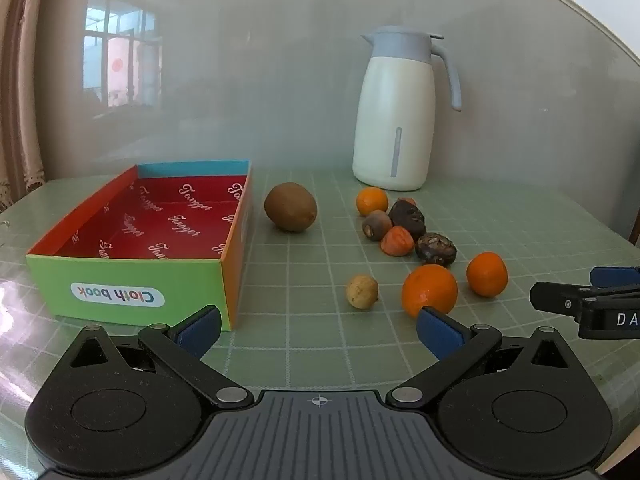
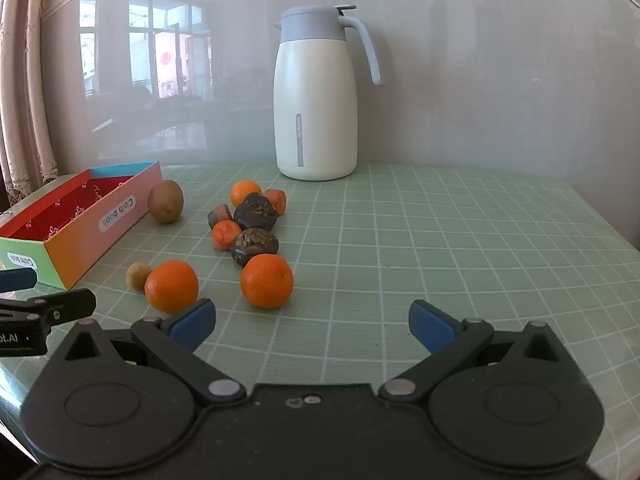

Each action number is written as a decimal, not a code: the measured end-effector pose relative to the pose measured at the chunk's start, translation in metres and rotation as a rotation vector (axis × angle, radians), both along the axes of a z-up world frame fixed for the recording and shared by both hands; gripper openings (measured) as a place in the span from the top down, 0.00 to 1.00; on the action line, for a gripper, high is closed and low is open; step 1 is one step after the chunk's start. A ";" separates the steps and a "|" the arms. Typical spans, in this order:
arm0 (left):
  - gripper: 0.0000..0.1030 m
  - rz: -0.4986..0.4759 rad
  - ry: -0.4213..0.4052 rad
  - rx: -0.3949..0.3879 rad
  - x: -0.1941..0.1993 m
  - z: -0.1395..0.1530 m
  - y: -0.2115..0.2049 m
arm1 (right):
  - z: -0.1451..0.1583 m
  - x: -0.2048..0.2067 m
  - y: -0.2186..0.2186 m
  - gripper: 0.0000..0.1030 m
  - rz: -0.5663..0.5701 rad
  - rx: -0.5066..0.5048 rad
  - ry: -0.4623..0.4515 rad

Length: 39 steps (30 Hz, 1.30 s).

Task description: Organize fruits

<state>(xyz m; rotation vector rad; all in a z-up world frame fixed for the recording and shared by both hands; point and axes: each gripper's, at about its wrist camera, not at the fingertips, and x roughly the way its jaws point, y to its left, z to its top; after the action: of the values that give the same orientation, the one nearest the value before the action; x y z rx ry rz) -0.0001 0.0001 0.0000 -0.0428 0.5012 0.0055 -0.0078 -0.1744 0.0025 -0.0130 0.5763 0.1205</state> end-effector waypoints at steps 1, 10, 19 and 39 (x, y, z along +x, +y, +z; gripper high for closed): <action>0.00 0.000 -0.004 -0.005 0.000 0.000 0.000 | 0.000 0.000 0.000 0.00 0.000 -0.001 0.011; 0.00 0.000 -0.003 0.002 -0.001 0.001 0.001 | 0.000 0.000 0.000 0.00 0.001 -0.002 0.003; 0.00 0.002 -0.003 0.002 0.002 -0.001 -0.004 | 0.000 0.000 0.000 0.00 0.002 -0.002 0.002; 0.00 0.003 -0.003 0.003 0.001 -0.001 -0.001 | 0.000 0.000 0.000 0.00 0.005 -0.001 -0.001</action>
<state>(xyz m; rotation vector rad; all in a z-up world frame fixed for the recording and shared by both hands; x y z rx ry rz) 0.0010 -0.0008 -0.0009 -0.0403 0.4983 0.0088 -0.0078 -0.1744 0.0029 -0.0157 0.5758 0.1252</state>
